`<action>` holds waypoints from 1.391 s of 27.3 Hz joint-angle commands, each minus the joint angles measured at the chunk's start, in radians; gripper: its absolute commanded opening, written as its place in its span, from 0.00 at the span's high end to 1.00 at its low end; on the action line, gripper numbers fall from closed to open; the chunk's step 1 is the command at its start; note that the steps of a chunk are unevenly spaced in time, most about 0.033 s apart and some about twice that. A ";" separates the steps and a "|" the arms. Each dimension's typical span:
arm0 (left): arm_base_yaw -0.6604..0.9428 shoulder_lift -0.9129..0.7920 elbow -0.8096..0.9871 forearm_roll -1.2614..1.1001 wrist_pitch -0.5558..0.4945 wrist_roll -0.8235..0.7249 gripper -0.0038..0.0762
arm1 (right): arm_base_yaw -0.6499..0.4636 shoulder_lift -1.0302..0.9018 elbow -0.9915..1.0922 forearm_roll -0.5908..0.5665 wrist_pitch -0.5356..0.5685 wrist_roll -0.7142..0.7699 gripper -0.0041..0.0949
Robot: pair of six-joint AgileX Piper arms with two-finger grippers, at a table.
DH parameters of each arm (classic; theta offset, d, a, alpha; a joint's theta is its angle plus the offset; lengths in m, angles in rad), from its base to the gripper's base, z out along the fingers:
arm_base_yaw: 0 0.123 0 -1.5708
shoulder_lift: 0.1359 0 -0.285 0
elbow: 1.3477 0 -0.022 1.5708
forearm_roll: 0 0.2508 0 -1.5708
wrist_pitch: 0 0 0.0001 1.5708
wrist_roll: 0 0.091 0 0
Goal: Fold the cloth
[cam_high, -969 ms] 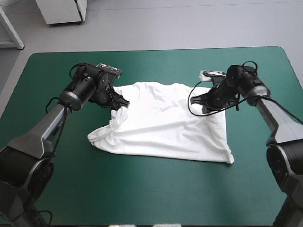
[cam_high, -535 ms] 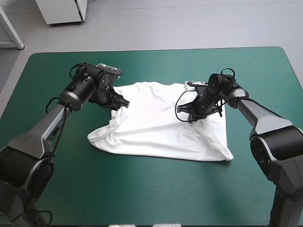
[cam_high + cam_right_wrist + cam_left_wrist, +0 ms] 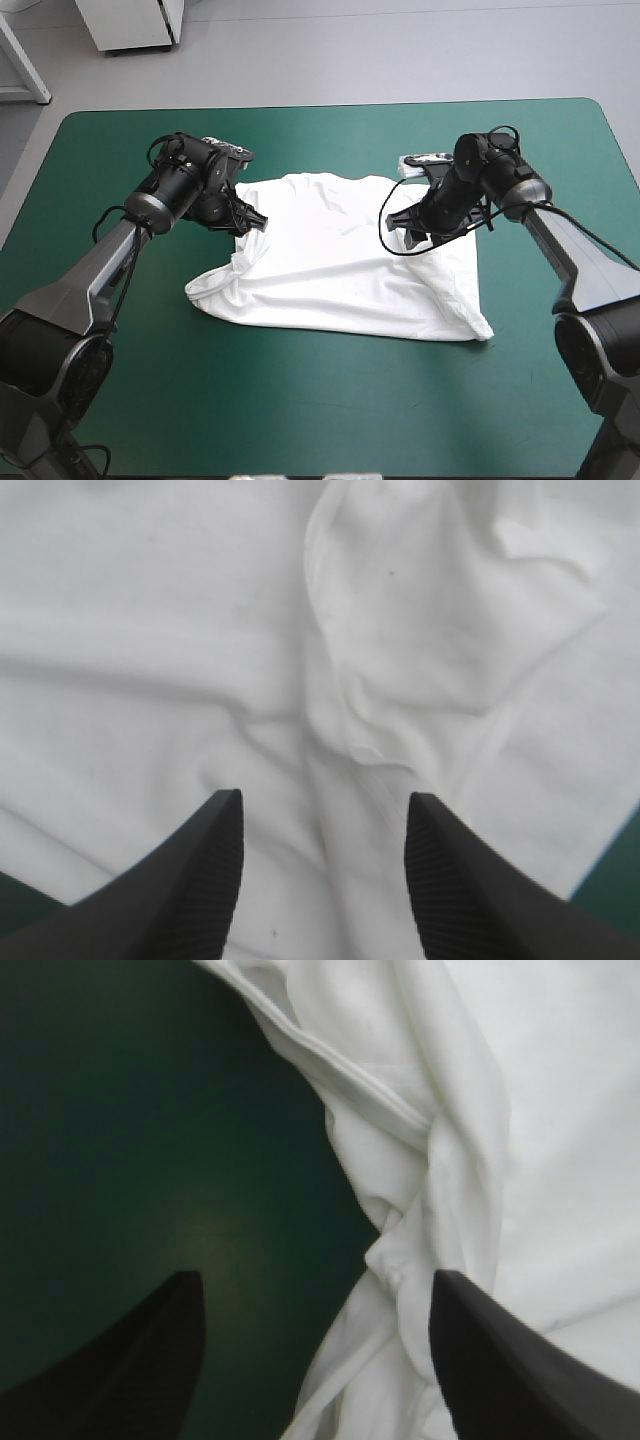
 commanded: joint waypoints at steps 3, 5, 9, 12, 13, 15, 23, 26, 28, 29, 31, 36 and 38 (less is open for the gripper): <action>-0.004 -0.111 -0.022 0.017 0.013 -0.025 0.36 | 0.000 -0.173 -0.024 -0.105 0.041 0.045 0.48; -0.004 -0.158 0.028 0.045 0.015 -0.025 0.36 | 0.000 -0.224 -0.023 -0.124 0.041 0.057 0.49; 0.017 -0.252 0.191 0.055 0.023 -0.025 0.36 | 0.000 -0.315 0.045 -0.126 0.041 0.062 0.49; 0.050 -0.305 0.296 0.044 -0.008 -0.025 0.36 | 0.000 -0.435 0.215 -0.129 0.041 0.078 0.49; 0.053 -0.310 0.309 0.036 -0.016 -0.023 0.36 | 0.000 -0.464 0.258 -0.125 0.041 0.085 0.49; 0.055 -0.310 0.321 -0.007 -0.041 -0.001 0.36 | 0.000 -0.514 0.322 -0.125 0.041 0.109 0.49; 0.055 -0.232 0.344 -0.073 -0.103 0.009 0.43 | 0.000 -0.613 0.392 -0.132 0.041 0.152 0.50; 0.063 -0.204 0.372 -0.073 -0.098 -0.007 0.48 | 0.000 -0.615 0.392 -0.134 0.041 0.157 0.51; 0.081 -0.202 0.400 -0.094 -0.109 -0.014 0.50 | 0.000 -0.615 0.392 -0.134 0.041 0.157 0.51; 0.093 -0.202 0.410 -0.101 -0.116 -0.014 0.50 | 0.000 -0.615 0.392 -0.134 0.041 0.157 0.51; 0.128 -0.202 0.434 -0.120 -0.133 -0.017 0.51 | 0.000 -0.615 0.392 -0.134 0.041 0.157 0.51; 0.182 -0.202 0.503 -0.210 -0.198 0.060 0.51 | 0.000 -0.615 0.392 -0.137 0.041 0.158 0.52; 0.182 -0.200 0.535 -0.223 -0.236 0.063 0.51 | 0.000 -0.615 0.392 -0.138 0.041 0.158 0.52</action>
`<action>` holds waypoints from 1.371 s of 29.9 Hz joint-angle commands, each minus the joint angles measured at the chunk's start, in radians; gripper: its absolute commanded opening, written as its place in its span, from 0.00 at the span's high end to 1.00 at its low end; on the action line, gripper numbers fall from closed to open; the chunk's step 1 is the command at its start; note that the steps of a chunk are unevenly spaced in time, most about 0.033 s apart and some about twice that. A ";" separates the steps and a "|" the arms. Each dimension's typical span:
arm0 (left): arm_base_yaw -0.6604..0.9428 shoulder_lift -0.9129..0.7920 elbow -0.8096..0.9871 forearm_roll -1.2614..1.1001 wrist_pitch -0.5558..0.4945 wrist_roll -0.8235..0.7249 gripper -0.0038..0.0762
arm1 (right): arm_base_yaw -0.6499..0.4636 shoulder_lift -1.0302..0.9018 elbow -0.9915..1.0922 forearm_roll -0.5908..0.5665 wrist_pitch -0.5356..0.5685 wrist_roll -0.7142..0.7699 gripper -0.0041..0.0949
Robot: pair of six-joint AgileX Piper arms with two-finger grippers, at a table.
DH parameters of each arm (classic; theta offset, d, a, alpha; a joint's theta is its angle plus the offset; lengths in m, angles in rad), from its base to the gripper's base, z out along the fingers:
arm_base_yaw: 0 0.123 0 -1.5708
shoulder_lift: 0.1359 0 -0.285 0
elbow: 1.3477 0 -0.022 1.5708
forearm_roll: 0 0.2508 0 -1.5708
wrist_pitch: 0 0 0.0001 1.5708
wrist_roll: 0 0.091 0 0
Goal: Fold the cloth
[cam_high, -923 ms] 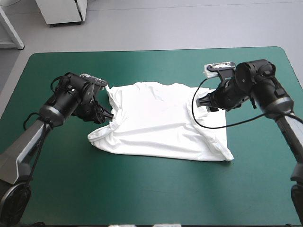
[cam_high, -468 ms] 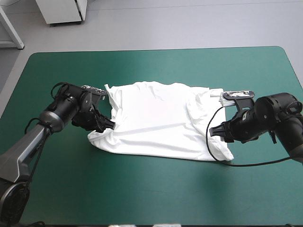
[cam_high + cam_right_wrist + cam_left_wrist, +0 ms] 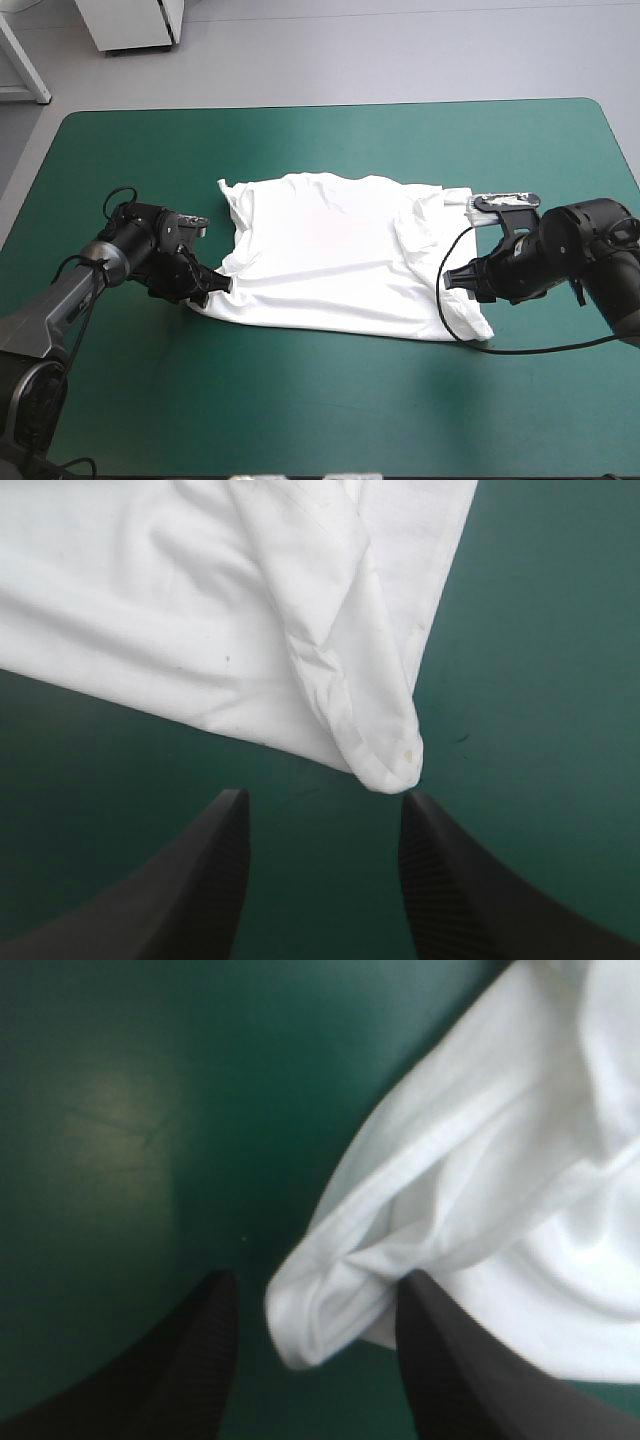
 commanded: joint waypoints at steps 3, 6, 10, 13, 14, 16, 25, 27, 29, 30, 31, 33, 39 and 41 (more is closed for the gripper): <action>0.003 -0.016 0.058 -0.047 -0.084 0.012 0.51 | 0.000 -0.027 -0.026 -0.006 0.006 0.005 0.52; 0.003 0.021 0.068 -0.047 -0.084 -0.004 0.51 | 0.000 -0.027 -0.026 -0.006 0.004 0.016 0.52; 0.003 0.039 0.068 -0.035 -0.112 -0.017 0.58 | 0.000 -0.027 -0.026 -0.013 0.002 0.019 0.52; 0.003 0.039 0.068 -0.028 -0.124 -0.020 0.89 | 0.000 -0.027 -0.026 -0.036 -0.004 0.043 0.52; 0.003 0.039 0.068 -0.028 -0.126 -0.020 0.96 | 0.000 -0.027 -0.026 -0.038 -0.007 0.045 0.52; 0.003 0.039 0.068 -0.028 -0.128 -0.020 0.96 | 0.000 -0.023 -0.026 -0.038 -0.012 0.052 0.52; 0.003 0.039 0.068 -0.032 -0.130 -0.016 0.96 | 0.000 0.093 -0.024 -0.072 -0.026 0.082 0.52; 0.003 0.039 0.068 -0.032 -0.130 -0.016 0.96 | 0.000 0.141 -0.024 -0.072 -0.010 0.076 0.52; 0.003 0.039 0.068 -0.032 -0.124 -0.016 0.96 | 0.000 0.173 -0.012 -0.075 -0.034 0.067 0.51; 0.003 0.039 0.068 -0.032 -0.123 -0.016 0.96 | 0.000 0.182 0.003 -0.075 -0.064 0.067 0.50; 0.003 0.039 0.068 -0.032 -0.123 -0.016 0.96 | 0.000 0.185 0.019 -0.075 -0.085 0.067 0.50; 0.003 0.039 0.068 -0.032 -0.123 -0.016 0.96 | 0.000 0.187 0.074 -0.075 -0.131 0.067 0.50; 0.003 0.039 0.068 -0.032 -0.126 -0.016 0.96 | 0.000 0.187 0.226 -0.045 -0.262 0.081 0.50; 0.003 0.039 0.068 -0.032 -0.124 -0.016 0.96 | 0.000 0.187 0.256 -0.031 -0.303 0.083 0.50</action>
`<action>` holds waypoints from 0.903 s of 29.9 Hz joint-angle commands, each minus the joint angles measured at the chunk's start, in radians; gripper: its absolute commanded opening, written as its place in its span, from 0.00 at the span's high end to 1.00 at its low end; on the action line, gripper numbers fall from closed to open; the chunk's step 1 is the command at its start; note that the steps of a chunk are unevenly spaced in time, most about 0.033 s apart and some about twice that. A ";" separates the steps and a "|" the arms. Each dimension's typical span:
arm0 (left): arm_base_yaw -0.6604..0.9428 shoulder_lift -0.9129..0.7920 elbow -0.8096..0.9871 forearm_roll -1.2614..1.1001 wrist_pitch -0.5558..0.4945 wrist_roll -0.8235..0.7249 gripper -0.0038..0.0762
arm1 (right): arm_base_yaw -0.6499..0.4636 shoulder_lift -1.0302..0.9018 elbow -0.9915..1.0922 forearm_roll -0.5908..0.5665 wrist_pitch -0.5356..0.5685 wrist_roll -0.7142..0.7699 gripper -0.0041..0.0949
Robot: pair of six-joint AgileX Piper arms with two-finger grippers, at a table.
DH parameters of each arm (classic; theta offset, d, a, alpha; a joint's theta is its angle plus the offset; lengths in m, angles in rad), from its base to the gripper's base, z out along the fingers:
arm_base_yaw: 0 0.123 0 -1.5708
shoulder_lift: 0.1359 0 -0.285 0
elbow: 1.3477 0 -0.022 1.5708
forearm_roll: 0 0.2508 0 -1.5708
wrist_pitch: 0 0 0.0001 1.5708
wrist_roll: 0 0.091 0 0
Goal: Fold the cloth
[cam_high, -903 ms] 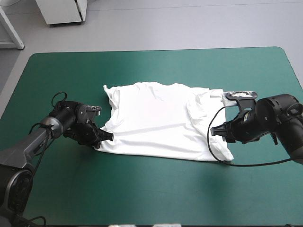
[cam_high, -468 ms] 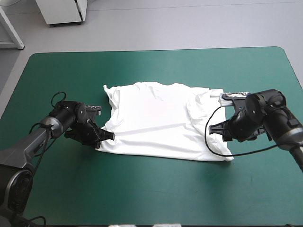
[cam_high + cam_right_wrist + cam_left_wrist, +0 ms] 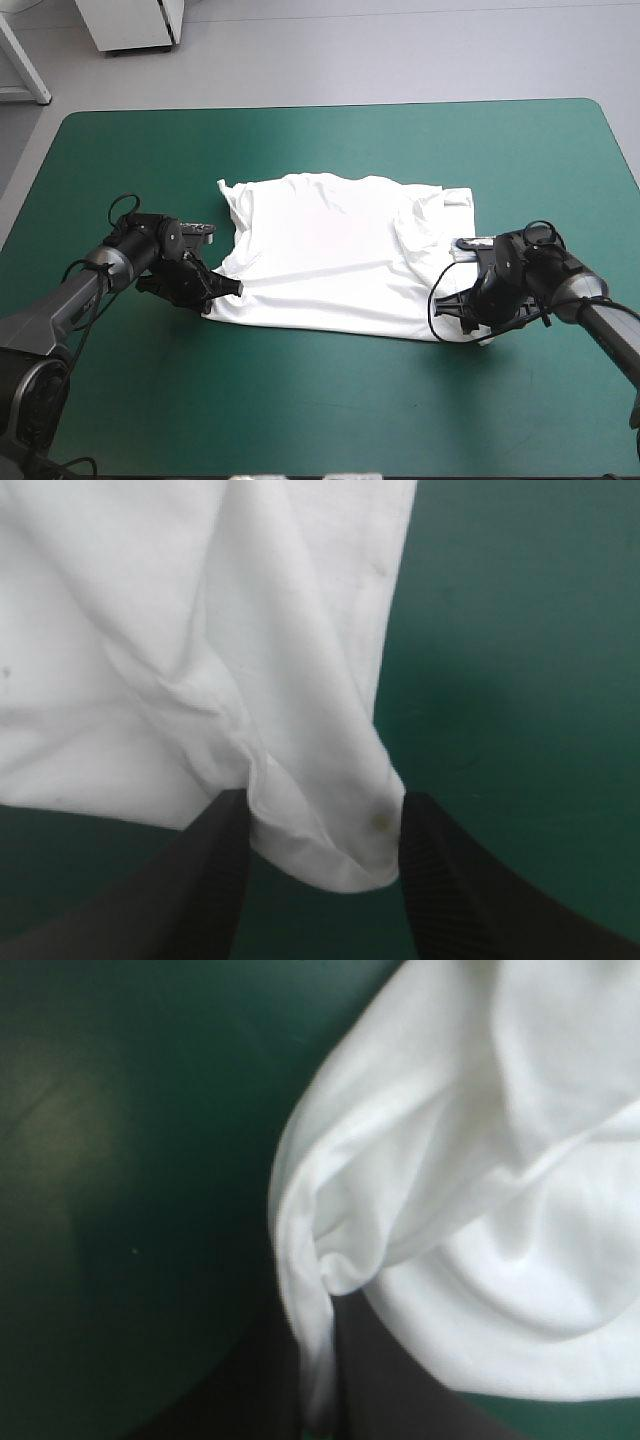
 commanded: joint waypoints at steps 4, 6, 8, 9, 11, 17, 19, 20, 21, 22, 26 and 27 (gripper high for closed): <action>0.002 0.009 0.007 0.061 -0.059 -0.011 0.96 | -0.024 -0.018 0.072 0.040 -0.134 0.006 0.50; 0.002 0.009 0.007 0.061 -0.059 -0.011 0.96 | -0.046 0.000 0.096 0.063 -0.138 -0.007 0.50; 0.002 0.009 0.007 0.061 -0.059 -0.011 0.96 | -0.062 0.018 0.114 0.071 -0.147 -0.023 0.50; 0.002 0.009 0.007 0.061 -0.059 -0.011 0.96 | -0.064 0.024 0.117 0.071 -0.147 -0.023 0.50; 0.002 0.009 0.007 0.061 -0.059 -0.011 0.96 | -0.064 0.033 0.117 0.075 -0.149 -0.045 0.54; 0.002 0.009 0.007 0.061 -0.057 -0.011 0.96 | -0.062 0.036 0.103 0.119 -0.129 -0.079 0.96; 0.002 0.009 -0.005 0.061 -0.042 -0.011 0.96 | -0.062 0.031 0.075 0.116 -0.103 -0.080 0.97; 0.002 0.009 -0.015 0.061 -0.022 -0.011 0.96 | -0.062 0.028 0.060 0.112 -0.094 -0.080 0.98; 0.002 0.009 -0.032 0.061 0.002 -0.011 0.96 | -0.062 0.021 0.041 0.108 -0.084 -0.080 0.98; 0.002 0.007 -0.051 0.061 0.027 -0.011 0.96 | -0.062 0.010 0.010 0.105 -0.071 -0.080 0.98; 0.002 -0.021 -0.132 0.061 0.074 -0.011 0.96 | -0.062 -0.024 -0.107 0.064 -0.021 -0.079 0.98; 0.002 -0.032 -0.156 0.061 0.078 -0.011 0.96 | -0.062 -0.032 -0.141 0.052 0.002 -0.079 0.98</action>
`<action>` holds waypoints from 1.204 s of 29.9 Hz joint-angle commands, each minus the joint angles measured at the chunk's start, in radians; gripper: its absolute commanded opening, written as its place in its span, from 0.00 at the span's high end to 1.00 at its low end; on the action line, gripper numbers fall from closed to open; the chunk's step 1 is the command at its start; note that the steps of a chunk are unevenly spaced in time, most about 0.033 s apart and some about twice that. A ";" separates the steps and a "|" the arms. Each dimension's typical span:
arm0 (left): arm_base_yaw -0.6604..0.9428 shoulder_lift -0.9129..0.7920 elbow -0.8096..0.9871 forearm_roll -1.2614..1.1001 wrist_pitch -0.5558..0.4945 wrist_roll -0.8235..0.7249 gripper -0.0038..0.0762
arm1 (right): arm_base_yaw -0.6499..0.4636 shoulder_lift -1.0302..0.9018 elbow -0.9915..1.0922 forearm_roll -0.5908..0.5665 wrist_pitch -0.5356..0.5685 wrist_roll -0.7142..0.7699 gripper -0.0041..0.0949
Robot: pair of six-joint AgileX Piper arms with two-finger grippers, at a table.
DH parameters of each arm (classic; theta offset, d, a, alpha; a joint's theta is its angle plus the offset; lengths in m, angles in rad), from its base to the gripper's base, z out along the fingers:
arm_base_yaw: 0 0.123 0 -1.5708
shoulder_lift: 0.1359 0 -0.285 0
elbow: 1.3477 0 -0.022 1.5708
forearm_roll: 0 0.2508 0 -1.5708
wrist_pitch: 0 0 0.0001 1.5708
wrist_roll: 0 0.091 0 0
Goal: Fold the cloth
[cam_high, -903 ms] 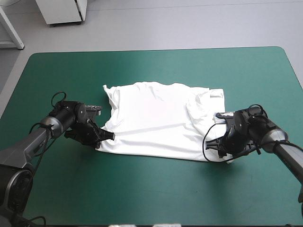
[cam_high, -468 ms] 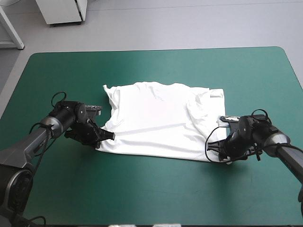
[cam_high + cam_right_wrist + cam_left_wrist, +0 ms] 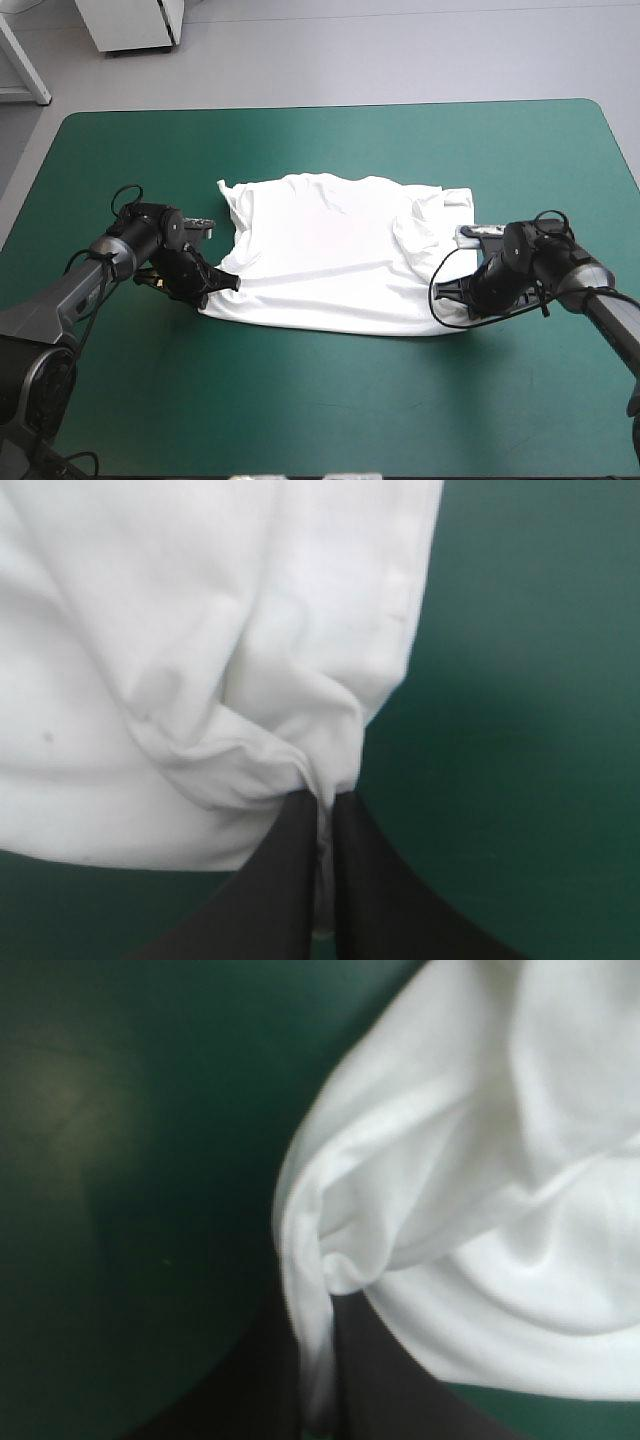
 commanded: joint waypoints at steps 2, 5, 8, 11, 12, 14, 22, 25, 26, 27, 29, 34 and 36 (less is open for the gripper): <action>0.002 -0.072 -0.122 0.032 0.012 -0.011 0.96 | -0.002 -0.056 -0.158 -0.036 0.074 -0.015 0.98; 0.002 -0.081 -0.197 0.032 0.037 -0.018 0.96 | -0.002 -0.056 -0.239 -0.047 0.091 -0.015 0.98; 0.002 -0.081 -0.273 0.032 0.041 -0.007 0.96 | -0.002 -0.056 -0.317 -0.059 0.072 -0.015 0.98; 0.002 -0.079 -0.347 0.034 -0.016 -0.007 0.96 | -0.002 -0.051 -0.377 -0.084 0.021 -0.015 0.98; 0.002 -0.079 -0.368 0.034 -0.039 -0.007 0.96 | -0.002 -0.044 -0.392 -0.096 0.005 -0.015 0.98; 0.002 -0.068 -0.411 0.034 -0.092 -0.007 0.96 | -0.002 -0.024 -0.425 -0.124 -0.023 -0.012 0.98; 0.002 0.086 -0.601 0.036 -0.125 -0.007 0.96 | -0.013 0.125 -0.565 -0.237 -0.098 0.065 0.98; 0.002 0.160 -0.679 0.042 -0.124 -0.007 0.96 | -0.043 0.188 -0.626 -0.241 -0.130 0.076 0.98; 0.002 0.184 -0.698 0.045 -0.124 -0.007 0.96 | -0.055 0.212 -0.650 -0.241 -0.135 0.080 0.98; 0.002 0.202 -0.718 0.045 -0.124 -0.007 0.96 | -0.065 0.232 -0.670 -0.236 -0.135 0.080 0.98; 0.002 0.246 -0.763 0.045 -0.124 -0.007 0.96 | -0.091 0.283 -0.718 -0.226 -0.125 0.079 0.98; 0.002 0.342 -0.843 0.047 -0.126 -0.007 0.96 | -0.130 0.393 -0.813 -0.169 -0.106 0.018 0.98; 0.002 0.371 -0.857 0.047 -0.126 -0.007 0.96 | -0.134 0.425 -0.835 -0.147 -0.106 0.009 0.98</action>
